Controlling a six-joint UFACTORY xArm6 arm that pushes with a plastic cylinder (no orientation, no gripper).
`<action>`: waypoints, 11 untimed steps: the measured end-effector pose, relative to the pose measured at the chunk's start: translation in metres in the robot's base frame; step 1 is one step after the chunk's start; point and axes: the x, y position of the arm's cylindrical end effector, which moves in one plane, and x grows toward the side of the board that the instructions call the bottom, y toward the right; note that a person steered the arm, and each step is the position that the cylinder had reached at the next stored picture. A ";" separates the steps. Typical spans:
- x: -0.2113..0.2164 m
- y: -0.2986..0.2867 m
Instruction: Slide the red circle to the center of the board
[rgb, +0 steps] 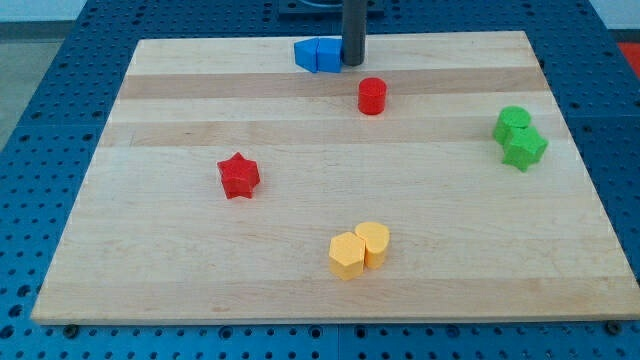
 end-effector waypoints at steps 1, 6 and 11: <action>0.000 0.000; 0.068 0.032; 0.150 0.039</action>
